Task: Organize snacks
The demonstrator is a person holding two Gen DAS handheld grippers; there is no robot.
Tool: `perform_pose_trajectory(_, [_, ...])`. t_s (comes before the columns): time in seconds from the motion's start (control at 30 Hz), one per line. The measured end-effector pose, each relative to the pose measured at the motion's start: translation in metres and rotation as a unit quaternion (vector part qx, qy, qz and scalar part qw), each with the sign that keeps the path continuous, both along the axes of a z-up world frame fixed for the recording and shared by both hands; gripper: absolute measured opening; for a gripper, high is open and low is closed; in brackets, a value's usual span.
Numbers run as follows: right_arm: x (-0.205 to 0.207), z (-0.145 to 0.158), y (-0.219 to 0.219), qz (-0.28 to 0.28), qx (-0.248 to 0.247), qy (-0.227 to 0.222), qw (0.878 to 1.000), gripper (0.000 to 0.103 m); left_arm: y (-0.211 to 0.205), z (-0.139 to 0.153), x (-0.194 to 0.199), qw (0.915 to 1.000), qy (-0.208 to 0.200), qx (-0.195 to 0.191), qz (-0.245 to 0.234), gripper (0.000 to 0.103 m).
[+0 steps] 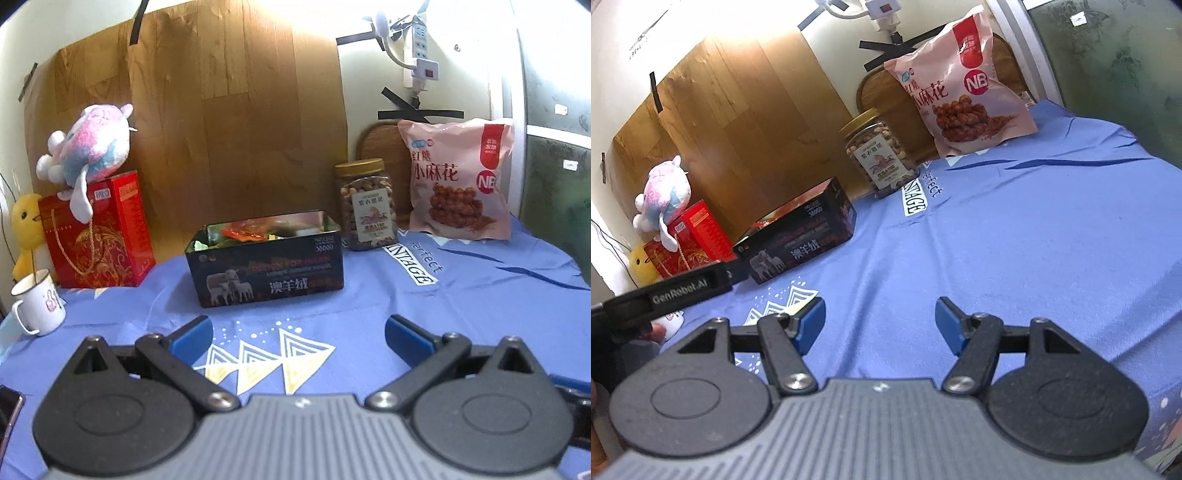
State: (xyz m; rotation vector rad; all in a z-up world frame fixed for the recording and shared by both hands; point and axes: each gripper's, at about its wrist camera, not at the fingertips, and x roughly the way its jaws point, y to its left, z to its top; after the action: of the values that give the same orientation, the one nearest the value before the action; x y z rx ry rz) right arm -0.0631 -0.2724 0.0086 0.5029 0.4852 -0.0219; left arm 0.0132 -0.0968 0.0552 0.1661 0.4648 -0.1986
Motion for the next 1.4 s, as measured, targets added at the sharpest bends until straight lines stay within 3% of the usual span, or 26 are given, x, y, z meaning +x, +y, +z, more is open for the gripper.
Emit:
perform_pose_trajectory(0.5, [0.005,0.001,-0.001,0.008,-0.014,0.0,1.0,0.068,-0.007,0.006,0.012,0.9999,-0.007,-0.004,0.014,0.103])
perform_pose_trajectory(0.93, [0.02,-0.004,0.021,0.055,0.018,0.002,0.998,0.068,0.024,-0.006,0.012,0.9977,0.028,0.02,0.059,0.103])
perform_pose_trajectory(1.4, [0.033,-0.004,0.036,0.085,0.037,-0.012,0.996,0.068,0.036,-0.012,0.011,0.993,0.039,0.055,0.097,0.103])
